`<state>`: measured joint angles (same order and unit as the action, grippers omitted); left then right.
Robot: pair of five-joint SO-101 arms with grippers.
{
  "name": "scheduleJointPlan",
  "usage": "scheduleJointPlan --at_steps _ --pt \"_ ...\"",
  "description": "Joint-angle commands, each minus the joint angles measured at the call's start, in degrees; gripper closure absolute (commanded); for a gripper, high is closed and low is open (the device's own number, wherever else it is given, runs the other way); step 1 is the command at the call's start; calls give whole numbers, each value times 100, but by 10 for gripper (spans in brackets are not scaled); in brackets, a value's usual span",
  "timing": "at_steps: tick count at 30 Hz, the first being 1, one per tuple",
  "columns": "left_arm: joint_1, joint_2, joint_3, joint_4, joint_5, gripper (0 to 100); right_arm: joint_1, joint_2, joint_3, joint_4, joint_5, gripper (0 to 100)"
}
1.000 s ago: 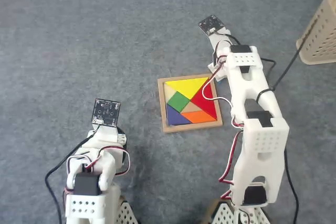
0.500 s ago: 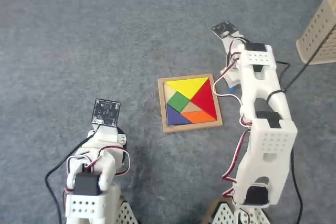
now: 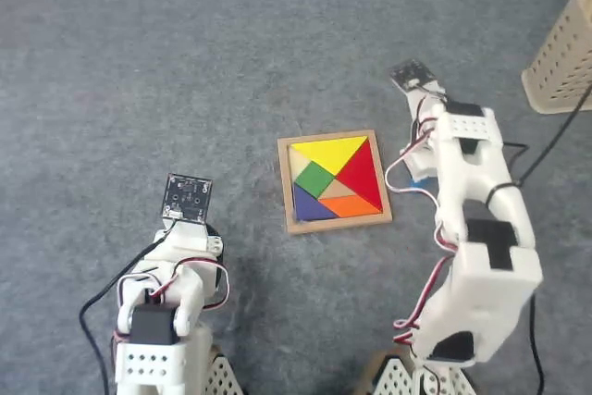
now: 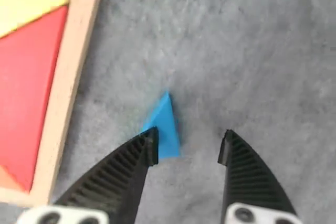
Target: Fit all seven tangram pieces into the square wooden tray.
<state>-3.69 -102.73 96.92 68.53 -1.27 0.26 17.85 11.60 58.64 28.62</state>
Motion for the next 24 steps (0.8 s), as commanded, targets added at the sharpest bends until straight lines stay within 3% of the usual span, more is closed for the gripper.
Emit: scheduleJointPlan --at_steps 1,7,24 --pt "-26 -18 -31 26 53 989 -207 -796 299 -84 -466 786" --pt "-26 -18 -31 26 53 989 -637 -611 580 -312 -985 786" --pt "-26 -18 -31 26 53 989 -347 -75 396 -286 -1125 790"
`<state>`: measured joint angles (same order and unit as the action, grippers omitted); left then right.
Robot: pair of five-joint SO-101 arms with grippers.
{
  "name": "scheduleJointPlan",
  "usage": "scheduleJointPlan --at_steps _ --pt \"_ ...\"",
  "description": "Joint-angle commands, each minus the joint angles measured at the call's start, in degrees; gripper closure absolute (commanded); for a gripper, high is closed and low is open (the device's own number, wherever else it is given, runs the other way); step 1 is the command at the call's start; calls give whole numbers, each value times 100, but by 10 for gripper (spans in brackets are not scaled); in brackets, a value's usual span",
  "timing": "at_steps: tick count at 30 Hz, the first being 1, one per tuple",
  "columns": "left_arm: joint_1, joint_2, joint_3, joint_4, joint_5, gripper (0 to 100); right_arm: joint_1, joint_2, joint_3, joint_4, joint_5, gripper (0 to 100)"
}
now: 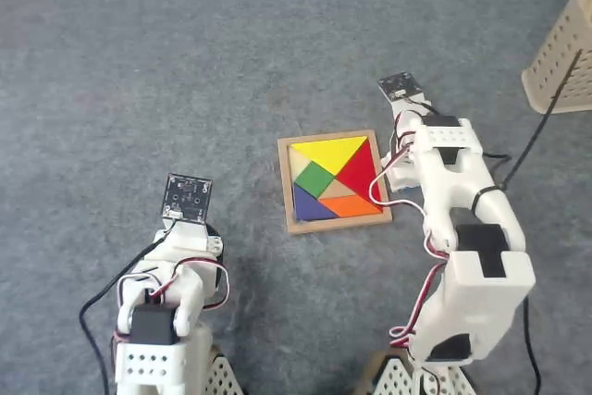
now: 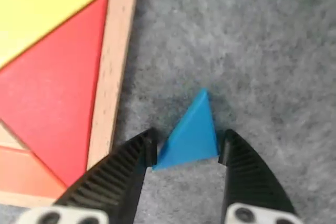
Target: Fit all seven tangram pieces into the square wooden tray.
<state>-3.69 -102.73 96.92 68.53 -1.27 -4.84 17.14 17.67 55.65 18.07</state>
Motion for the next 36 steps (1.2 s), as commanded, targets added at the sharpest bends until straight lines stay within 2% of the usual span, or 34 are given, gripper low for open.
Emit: scheduleJointPlan --at_steps 1,5,14,21,25,30,36 --pt "-26 -18 -31 26 53 989 180 -4 -202 13 -70 798" --pt "-26 -18 -31 26 53 989 189 -4 -202 13 -70 876" --pt "-26 -18 -31 26 53 989 145 -101 -202 57 -70 879" --pt "-35 -18 -31 26 53 989 -4 -1095 -185 593 -273 879" --pt "-35 -18 -31 26 53 989 -629 -1903 -18 866 -378 879" --pt "-35 -18 -31 26 53 989 -1842 -2571 123 804 -914 879" --pt "-35 -18 -31 26 53 989 -2879 -2211 105 -189 -1108 880"
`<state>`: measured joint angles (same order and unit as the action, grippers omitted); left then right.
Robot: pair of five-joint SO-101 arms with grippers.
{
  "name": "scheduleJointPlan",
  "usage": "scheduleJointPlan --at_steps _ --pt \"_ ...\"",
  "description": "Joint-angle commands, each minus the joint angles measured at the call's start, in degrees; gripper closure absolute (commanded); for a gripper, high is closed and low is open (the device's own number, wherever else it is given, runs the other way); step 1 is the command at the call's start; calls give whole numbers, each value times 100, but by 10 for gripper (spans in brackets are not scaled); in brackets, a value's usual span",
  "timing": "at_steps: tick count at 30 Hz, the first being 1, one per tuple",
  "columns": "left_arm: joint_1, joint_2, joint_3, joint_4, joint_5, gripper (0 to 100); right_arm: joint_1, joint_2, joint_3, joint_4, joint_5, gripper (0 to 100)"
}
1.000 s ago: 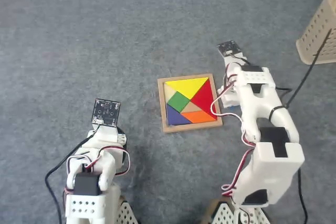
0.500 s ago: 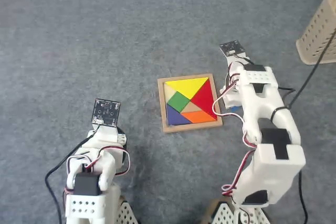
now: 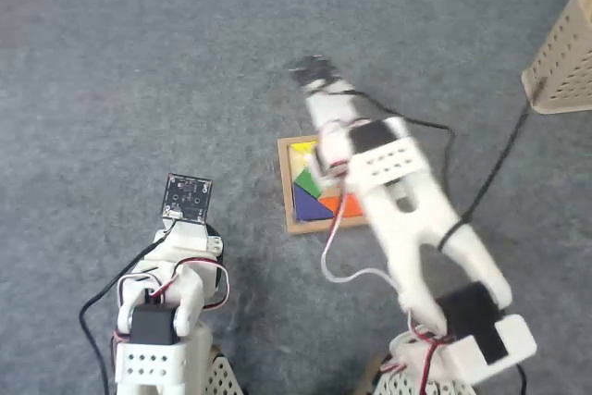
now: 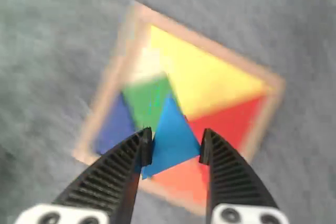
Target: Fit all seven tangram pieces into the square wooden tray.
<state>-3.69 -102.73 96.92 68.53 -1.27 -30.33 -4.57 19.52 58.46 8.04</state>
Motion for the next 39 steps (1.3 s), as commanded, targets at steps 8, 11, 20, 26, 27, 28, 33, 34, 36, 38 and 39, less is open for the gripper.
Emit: scheduleJointPlan --at_steps 8,11,20,26,27,28,33,34,36,38,39 --pt "-35 -18 -31 26 53 989 -479 936 -79 -1420 -70 880" --pt "-35 -18 -31 26 53 989 -497 1138 -114 -1508 -70 880" --pt "-35 -18 -31 26 53 989 -488 1947 -686 -1508 -105 876" --pt "-35 -18 -31 26 53 989 -462 2141 -949 -1490 -114 875" --pt "-35 -18 -31 26 53 989 -462 2141 -976 -1490 -114 875" --pt "-35 -18 -31 26 53 989 -462 2132 -1002 -1481 -114 875" --pt "-35 -18 -31 26 53 989 -365 2141 -1011 -1534 -237 875" --pt "-35 -18 -31 26 53 989 -330 2149 -1046 -1534 -378 875" --pt "-35 -18 -31 26 53 989 -251 2176 -1134 -1516 -624 875" --pt "-35 -18 -31 26 53 989 -207 2176 -1143 -1525 -800 875" --pt "-35 -18 -31 26 53 989 -207 2176 -1152 -1525 -853 875"
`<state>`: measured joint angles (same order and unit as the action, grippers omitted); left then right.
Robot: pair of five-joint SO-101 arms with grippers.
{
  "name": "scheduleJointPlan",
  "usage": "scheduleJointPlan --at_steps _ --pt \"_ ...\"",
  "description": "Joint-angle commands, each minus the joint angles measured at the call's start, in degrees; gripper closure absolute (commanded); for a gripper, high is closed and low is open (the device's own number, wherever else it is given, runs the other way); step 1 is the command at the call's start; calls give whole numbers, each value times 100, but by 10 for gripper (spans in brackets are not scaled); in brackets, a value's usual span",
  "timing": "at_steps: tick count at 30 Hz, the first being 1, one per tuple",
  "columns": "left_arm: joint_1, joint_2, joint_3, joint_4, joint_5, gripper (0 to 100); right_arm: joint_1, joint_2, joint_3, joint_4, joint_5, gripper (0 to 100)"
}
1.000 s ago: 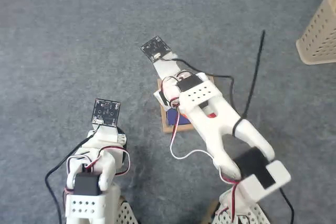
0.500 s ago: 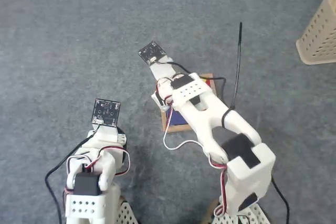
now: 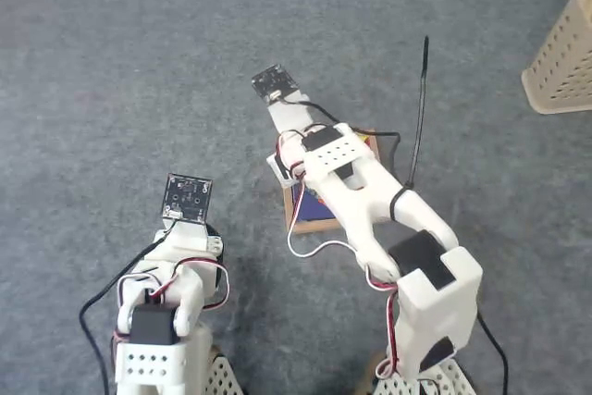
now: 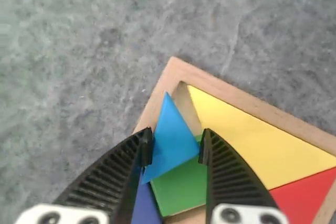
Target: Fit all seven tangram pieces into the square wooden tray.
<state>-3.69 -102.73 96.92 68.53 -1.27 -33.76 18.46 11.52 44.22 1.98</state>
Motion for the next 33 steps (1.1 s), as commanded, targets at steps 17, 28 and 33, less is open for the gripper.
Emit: scheduleJointPlan --at_steps 17,28,33 --pt "-35 -18 -31 26 53 989 119 -127 -325 -321 -273 818" --pt "-35 -18 -31 26 53 989 145 -189 -334 -127 -281 768" --pt "-35 -18 -31 26 53 989 277 -198 -360 -136 -264 827"
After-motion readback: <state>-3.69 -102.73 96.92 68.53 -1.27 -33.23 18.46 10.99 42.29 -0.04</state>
